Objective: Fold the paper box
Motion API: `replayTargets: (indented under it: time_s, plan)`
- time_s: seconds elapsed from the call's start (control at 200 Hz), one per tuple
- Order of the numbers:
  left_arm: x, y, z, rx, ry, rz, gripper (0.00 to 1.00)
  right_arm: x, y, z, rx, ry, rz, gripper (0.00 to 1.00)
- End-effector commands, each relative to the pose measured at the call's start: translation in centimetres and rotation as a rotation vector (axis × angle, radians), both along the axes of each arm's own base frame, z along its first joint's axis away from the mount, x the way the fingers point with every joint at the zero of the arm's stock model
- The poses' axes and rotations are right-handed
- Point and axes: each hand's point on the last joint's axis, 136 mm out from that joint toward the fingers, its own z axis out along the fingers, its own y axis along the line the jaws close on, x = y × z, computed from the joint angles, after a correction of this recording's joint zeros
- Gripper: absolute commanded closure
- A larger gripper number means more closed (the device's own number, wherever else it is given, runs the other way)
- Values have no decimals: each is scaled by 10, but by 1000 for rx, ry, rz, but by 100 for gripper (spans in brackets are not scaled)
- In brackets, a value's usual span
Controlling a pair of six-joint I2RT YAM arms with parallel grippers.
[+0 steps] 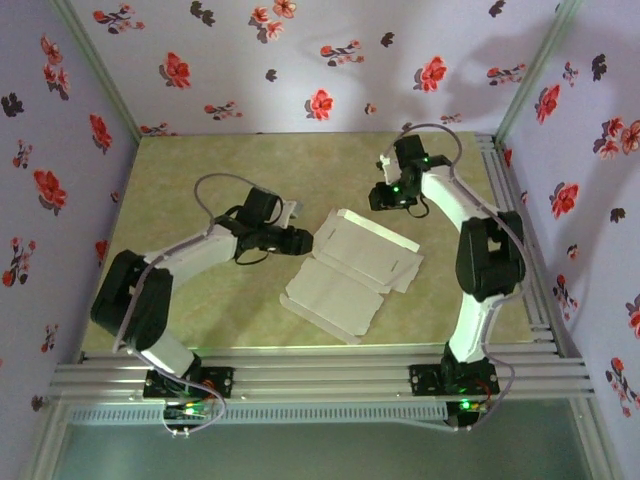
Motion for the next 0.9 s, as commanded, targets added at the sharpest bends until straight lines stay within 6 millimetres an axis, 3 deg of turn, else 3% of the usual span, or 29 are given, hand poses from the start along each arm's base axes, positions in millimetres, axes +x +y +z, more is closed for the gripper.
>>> replayTargets:
  time_s: [0.0, 0.17, 0.365, 0.54, 0.895]
  plan:
    - [-11, 1, 14, -25, 1, 50, 53, -4, -7, -18, -19, 88, 66, 59]
    - [-34, -18, 9, -34, 9, 71, 53, -5, -23, -34, -3, 163, 71, 57]
    - [-49, -45, -3, -72, 39, 114, 53, -25, -29, -51, 53, 297, 114, 54]
    - [-58, -64, -29, -23, 94, 100, 54, -29, -31, -60, 74, 316, 114, 54]
    - [-65, -61, -71, 59, 154, 129, 54, -34, -27, -74, 136, 375, 134, 53]
